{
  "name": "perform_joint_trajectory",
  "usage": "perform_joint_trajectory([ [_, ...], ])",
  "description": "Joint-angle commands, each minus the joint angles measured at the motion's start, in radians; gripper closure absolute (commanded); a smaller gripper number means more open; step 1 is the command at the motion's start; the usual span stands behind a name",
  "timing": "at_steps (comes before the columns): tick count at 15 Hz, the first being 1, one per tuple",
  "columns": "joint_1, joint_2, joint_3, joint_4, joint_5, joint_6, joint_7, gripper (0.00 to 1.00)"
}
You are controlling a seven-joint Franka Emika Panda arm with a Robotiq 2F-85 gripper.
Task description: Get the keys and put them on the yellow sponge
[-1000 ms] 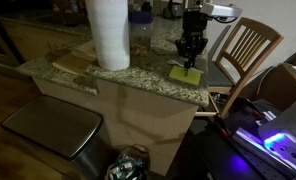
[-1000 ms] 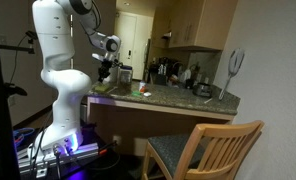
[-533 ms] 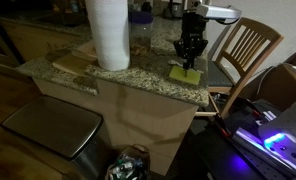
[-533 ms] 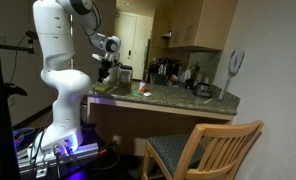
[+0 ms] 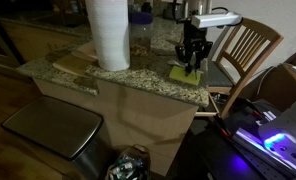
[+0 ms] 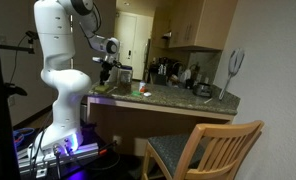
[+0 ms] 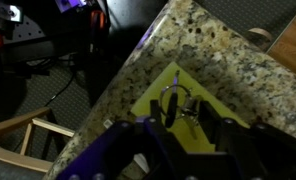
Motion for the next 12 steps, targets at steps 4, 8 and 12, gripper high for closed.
perform_joint_trajectory([
  [4, -0.008, 0.043, 0.007, -0.017, -0.061, 0.019, 0.080, 0.02],
  [8, -0.009, 0.040, 0.011, -0.038, -0.127, 0.108, 0.140, 0.00],
  [12, -0.004, 0.033, 0.008, -0.079, -0.159, 0.305, 0.120, 0.00],
])
